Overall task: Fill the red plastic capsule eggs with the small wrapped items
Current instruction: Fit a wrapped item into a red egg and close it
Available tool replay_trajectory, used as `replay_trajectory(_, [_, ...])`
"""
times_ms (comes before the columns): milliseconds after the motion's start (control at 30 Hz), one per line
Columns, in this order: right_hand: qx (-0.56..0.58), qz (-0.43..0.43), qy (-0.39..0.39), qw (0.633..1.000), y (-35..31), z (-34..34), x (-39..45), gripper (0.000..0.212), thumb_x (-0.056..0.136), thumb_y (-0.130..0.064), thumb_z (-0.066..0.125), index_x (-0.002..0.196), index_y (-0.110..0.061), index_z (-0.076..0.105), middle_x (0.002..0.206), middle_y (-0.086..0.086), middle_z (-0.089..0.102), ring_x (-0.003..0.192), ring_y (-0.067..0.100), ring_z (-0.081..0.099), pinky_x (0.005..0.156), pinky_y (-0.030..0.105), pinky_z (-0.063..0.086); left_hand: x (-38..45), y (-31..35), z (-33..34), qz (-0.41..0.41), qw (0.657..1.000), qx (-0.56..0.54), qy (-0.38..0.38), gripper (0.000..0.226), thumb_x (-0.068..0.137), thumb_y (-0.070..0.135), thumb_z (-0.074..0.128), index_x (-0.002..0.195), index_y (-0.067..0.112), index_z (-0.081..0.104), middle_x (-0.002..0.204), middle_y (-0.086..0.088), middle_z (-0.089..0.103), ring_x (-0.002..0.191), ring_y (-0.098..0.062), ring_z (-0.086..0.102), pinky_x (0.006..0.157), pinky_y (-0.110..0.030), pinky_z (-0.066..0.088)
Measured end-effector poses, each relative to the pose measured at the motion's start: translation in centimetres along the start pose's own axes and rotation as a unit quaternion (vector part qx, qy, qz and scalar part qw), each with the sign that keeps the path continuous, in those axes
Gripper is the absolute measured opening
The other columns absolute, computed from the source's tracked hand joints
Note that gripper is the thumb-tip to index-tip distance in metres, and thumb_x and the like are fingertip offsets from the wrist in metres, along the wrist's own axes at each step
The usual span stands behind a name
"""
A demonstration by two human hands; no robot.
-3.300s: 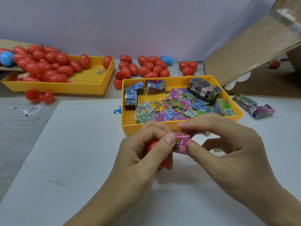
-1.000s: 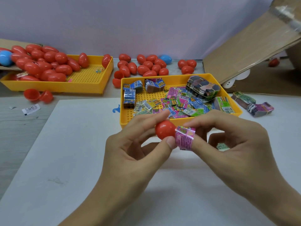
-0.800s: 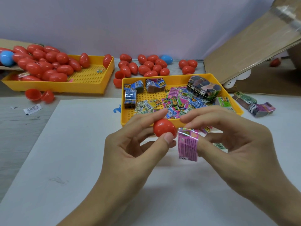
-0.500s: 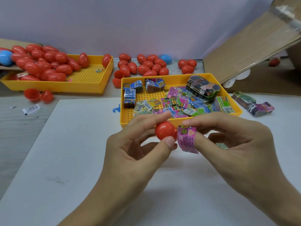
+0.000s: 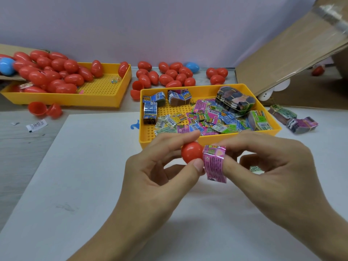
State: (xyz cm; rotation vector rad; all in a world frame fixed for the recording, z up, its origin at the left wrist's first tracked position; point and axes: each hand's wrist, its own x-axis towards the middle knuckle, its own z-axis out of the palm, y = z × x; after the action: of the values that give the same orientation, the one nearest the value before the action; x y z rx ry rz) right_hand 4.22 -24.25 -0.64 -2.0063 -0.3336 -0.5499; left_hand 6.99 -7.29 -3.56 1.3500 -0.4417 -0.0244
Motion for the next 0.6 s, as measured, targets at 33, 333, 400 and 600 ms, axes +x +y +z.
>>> replay_trajectory(33, [-0.001, 0.000, -0.002, 1.000, 0.00, -0.04, 0.01, 0.008, 0.081, -0.029, 0.067, 0.080, -0.024, 0.073, 0.070, -0.007, 0.064, 0.064, 0.012, 0.061, 0.048, 0.018, 0.044, 0.00, 0.01, 0.02, 0.000, 1.000, -0.001, 0.000, 0.039, 0.076, 0.019, 0.071, 0.115, 0.020, 0.075, 0.110, -0.010, 0.068, 0.103, -0.029, 0.071, 0.079, -0.035, 0.061])
replay_trajectory(333, [-0.008, 0.005, -0.026, 1.000, 0.09, -0.29, 0.01, 0.008, 0.079, -0.025, 0.069, 0.078, -0.021, 0.075, 0.066, -0.008, 0.064, 0.062, 0.012, 0.060, 0.046, 0.019, 0.041, 0.08, -0.09, -0.11, 0.011, 1.000, 0.004, -0.001, 0.038, 0.076, 0.018, 0.074, 0.114, 0.018, 0.075, 0.109, -0.010, 0.068, 0.100, -0.029, 0.071, 0.078, -0.033, 0.060])
replay_trajectory(400, [-0.017, 0.007, -0.028, 0.999, 0.16, -0.37, 0.01, 0.003, 0.078, -0.019, 0.074, 0.078, -0.020, 0.076, 0.066, -0.009, 0.065, 0.061, 0.013, 0.060, 0.046, 0.020, 0.041, 0.18, -0.17, -0.09, 0.017, 1.000, 0.014, 0.001, 0.037, 0.076, 0.018, 0.075, 0.113, 0.021, 0.076, 0.107, -0.007, 0.068, 0.097, -0.026, 0.071, 0.077, -0.030, 0.059])
replay_trajectory(600, [-0.023, 0.017, -0.029, 0.999, 0.24, -0.51, 0.10, 0.005, 0.077, -0.023, 0.075, 0.081, -0.021, 0.077, 0.069, -0.006, 0.068, 0.064, 0.014, 0.062, 0.045, 0.020, 0.041, -0.01, -0.40, 0.04, 0.047, 0.998, 0.043, 0.003, 0.038, 0.078, 0.015, 0.073, 0.115, 0.023, 0.074, 0.102, -0.004, 0.066, 0.092, -0.027, 0.070, 0.074, -0.035, 0.061])
